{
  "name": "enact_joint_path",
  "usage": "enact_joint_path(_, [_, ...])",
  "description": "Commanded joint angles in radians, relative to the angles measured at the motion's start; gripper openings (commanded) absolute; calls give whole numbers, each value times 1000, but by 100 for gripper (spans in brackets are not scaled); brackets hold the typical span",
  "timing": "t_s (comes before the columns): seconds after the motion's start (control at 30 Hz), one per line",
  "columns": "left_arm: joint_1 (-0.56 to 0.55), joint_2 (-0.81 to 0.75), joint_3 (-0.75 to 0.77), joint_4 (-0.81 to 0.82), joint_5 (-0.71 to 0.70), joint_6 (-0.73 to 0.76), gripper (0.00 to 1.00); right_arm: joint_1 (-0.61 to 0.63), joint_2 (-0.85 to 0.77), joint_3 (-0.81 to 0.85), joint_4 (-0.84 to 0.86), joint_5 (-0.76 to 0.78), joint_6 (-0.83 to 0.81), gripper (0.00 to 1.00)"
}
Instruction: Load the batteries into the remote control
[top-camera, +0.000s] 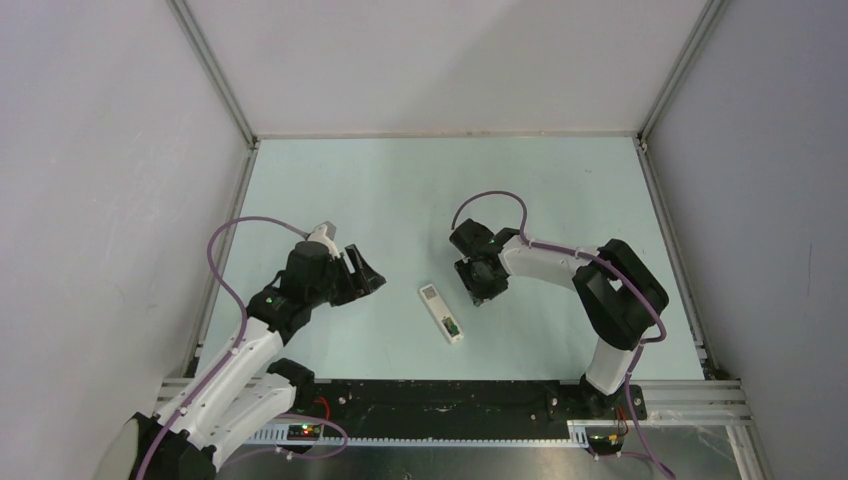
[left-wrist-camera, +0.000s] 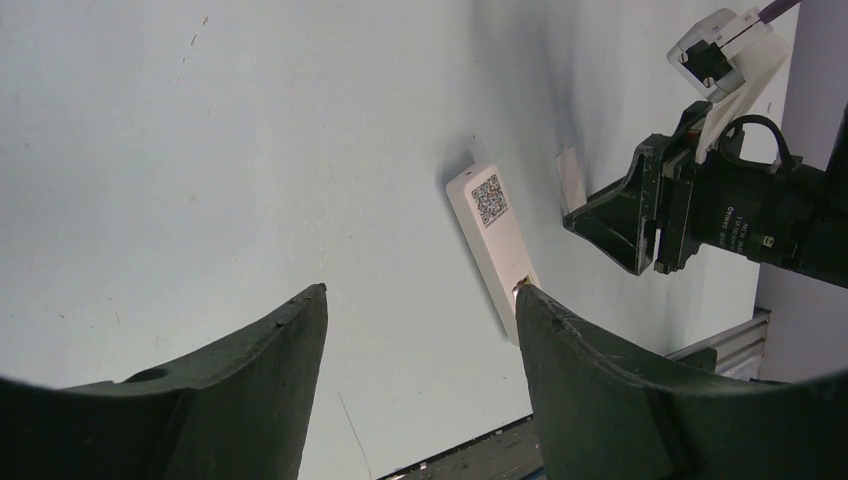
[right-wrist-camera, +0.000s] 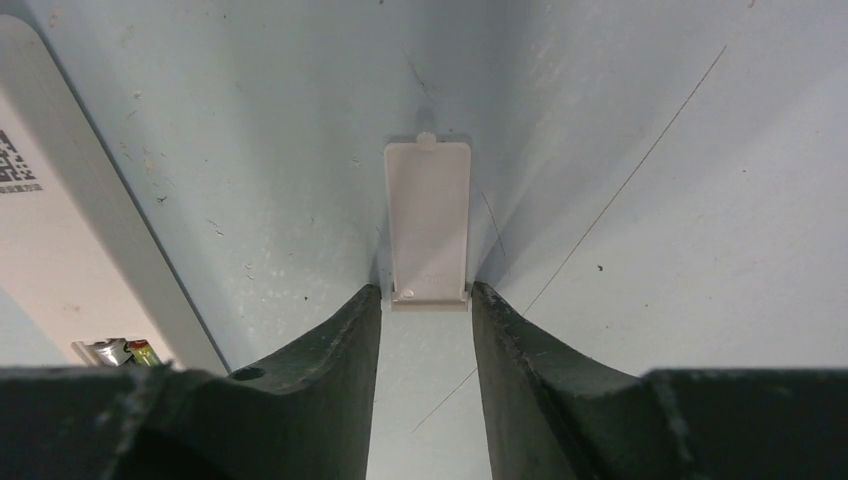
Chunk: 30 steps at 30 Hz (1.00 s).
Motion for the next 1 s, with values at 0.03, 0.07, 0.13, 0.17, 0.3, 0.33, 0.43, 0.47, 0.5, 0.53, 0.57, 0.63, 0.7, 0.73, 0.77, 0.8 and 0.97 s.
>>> enact_joint_path(0.03, [10,-6,21,12,8,10,73,2,44,-33,-26,-8,23,41])
enact_joint_path(0.07, [10,-8,20,12,8,9,73,2,42,-32,-27,-8,26,41])
enact_joint_path(0.13, [10,-10,17,13,8,7,73,0,41,-33,-29,-5,29,41])
enact_joint_path(0.17, [10,-10,15,12,9,6,73,0,41,-33,-29,-1,30,40])
enact_joint_path(0.3, [9,-12,12,13,11,3,73,-2,36,-33,-26,4,40,37])
enact_joint_path(0.33, [10,-12,12,14,11,3,73,-1,30,-33,-23,4,45,36])
enact_joint_path(0.43, [10,-13,14,13,14,2,73,-4,19,-33,-15,-1,58,35])
enact_joint_path(0.47, [10,-13,15,12,16,2,73,-5,14,-33,-12,-3,61,34])
enact_joint_path(0.5, [11,-13,16,12,17,2,73,-8,11,-33,-11,-3,65,34])
enact_joint_path(0.53, [11,-13,16,13,18,2,73,-10,7,-33,-9,-4,66,33])
enact_joint_path(0.57, [11,-11,16,13,19,2,73,-12,2,-33,-8,-4,70,33])
enact_joint_path(0.63, [11,-11,18,12,22,2,73,-13,-5,-33,-6,-3,75,32])
enact_joint_path(0.7, [11,-10,19,13,26,1,73,-17,-13,-33,-3,-3,80,31])
enact_joint_path(0.73, [11,-8,19,13,28,0,73,-19,-16,-34,-1,-3,81,30])
enact_joint_path(0.77, [10,-8,22,12,29,0,73,-22,-23,-33,0,-4,84,30])
enact_joint_path(0.8, [10,-7,23,13,30,-1,73,-24,-26,-33,2,-5,85,30])
enact_joint_path(0.97, [11,2,36,15,41,2,74,-30,-56,-33,2,-13,89,30])
